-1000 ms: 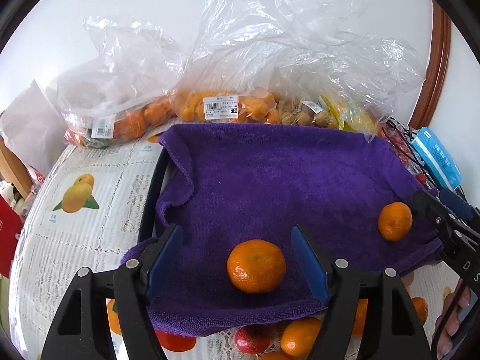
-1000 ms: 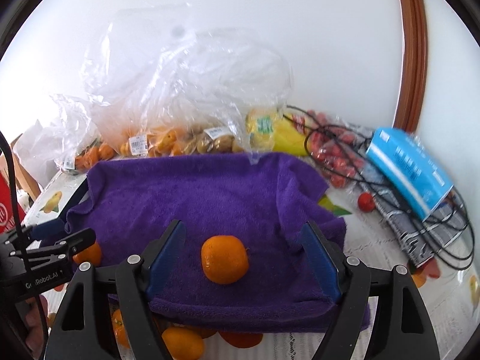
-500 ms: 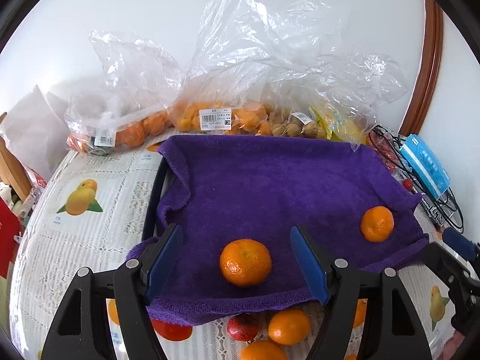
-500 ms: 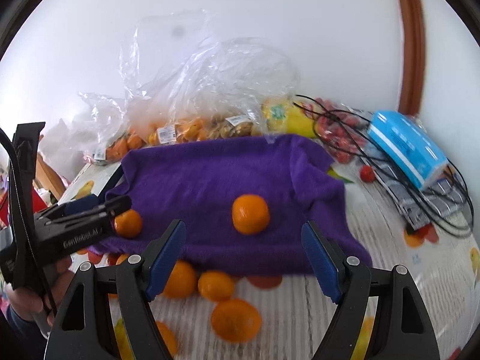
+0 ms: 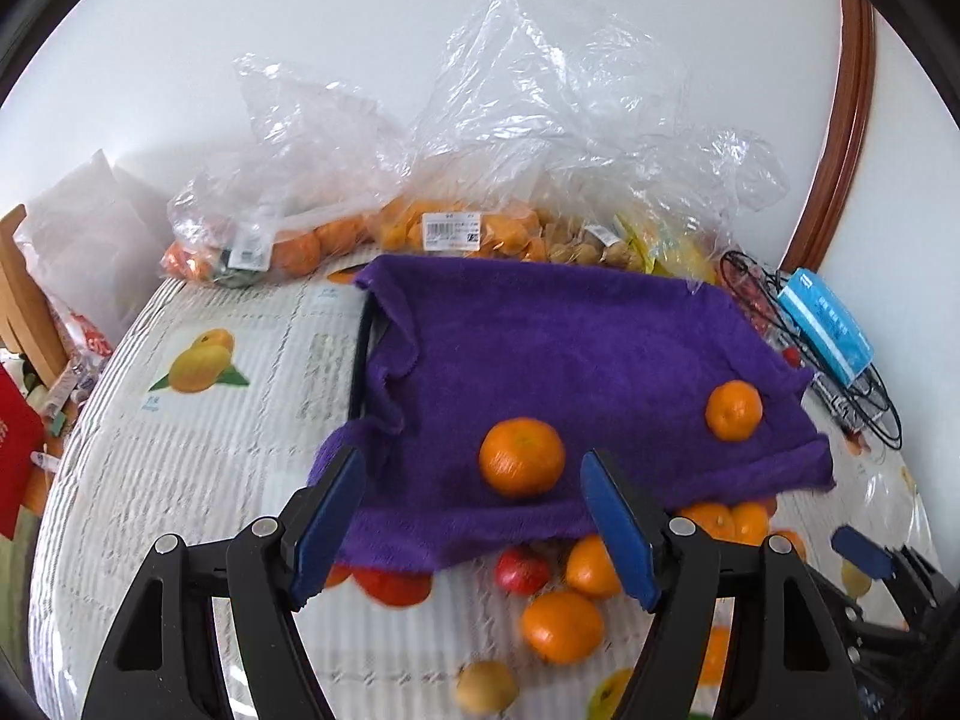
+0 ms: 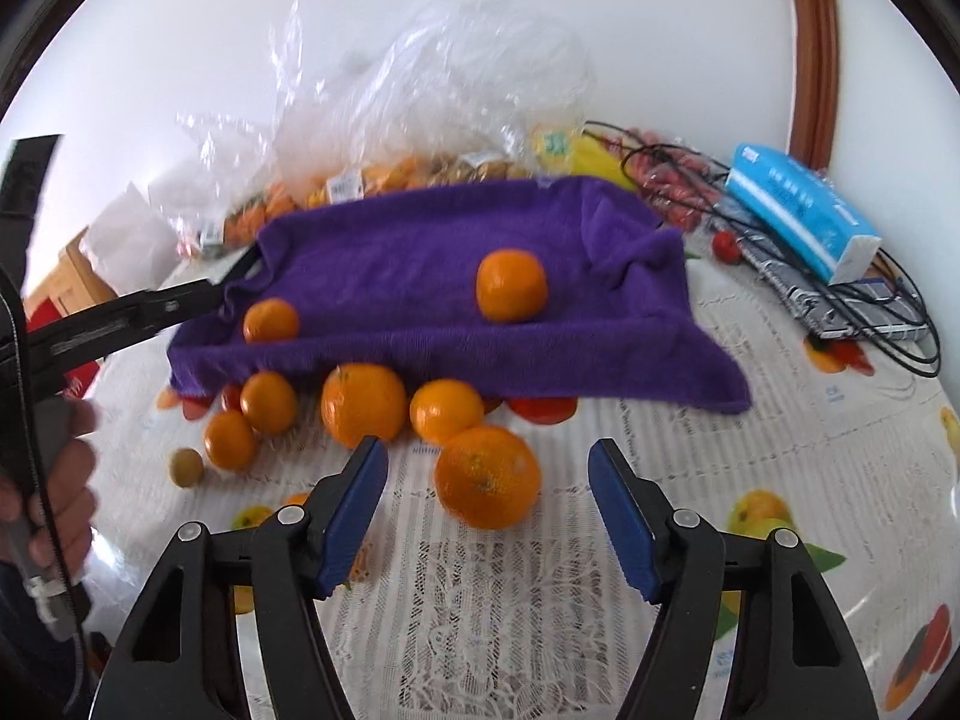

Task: Organize fruits
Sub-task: 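Withdraw both grippers and close the right gripper on another orange, then close the left gripper on an orange while the right gripper holds its orange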

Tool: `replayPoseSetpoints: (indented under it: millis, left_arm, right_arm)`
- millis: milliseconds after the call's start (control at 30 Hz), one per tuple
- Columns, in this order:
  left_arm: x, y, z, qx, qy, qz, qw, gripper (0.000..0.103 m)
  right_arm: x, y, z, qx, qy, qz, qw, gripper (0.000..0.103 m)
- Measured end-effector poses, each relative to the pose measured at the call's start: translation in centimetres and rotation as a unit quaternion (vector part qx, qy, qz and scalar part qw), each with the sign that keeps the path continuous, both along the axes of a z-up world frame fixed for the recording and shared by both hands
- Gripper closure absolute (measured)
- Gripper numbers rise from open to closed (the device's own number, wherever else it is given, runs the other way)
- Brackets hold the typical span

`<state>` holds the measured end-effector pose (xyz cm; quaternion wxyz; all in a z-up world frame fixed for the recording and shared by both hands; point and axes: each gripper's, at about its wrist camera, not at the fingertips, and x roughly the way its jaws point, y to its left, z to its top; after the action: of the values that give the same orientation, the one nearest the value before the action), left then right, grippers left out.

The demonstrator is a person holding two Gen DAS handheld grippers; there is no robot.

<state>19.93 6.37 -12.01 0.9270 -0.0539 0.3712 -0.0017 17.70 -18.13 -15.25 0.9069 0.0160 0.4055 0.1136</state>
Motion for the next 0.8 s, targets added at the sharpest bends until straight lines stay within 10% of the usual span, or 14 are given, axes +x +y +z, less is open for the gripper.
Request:
replayPoseSetpoints:
  millis: [233,367,800]
  left_arm:
    - [-2.7,1.9,-0.1,0.000,0.010,0.009,0.9999,0.030]
    - [-3.5,2.3,-0.8,-0.026,0.030,-0.003,0.9992,0.030]
    - [-4.1,-1.8,-2.9,-0.020,0.057,-0.054,0.9967,0.030]
  right_arm:
    - [1.3,1.1,-3.0,-0.025,0.033,0.009,0.999,0.038]
    - [1.9,0.8,-3.0,-0.008,0.031,0.015,0.999,0.059]
    - [-0.9,-1.0,-2.0,-0.010,0.007,0.012,1.000,0.059]
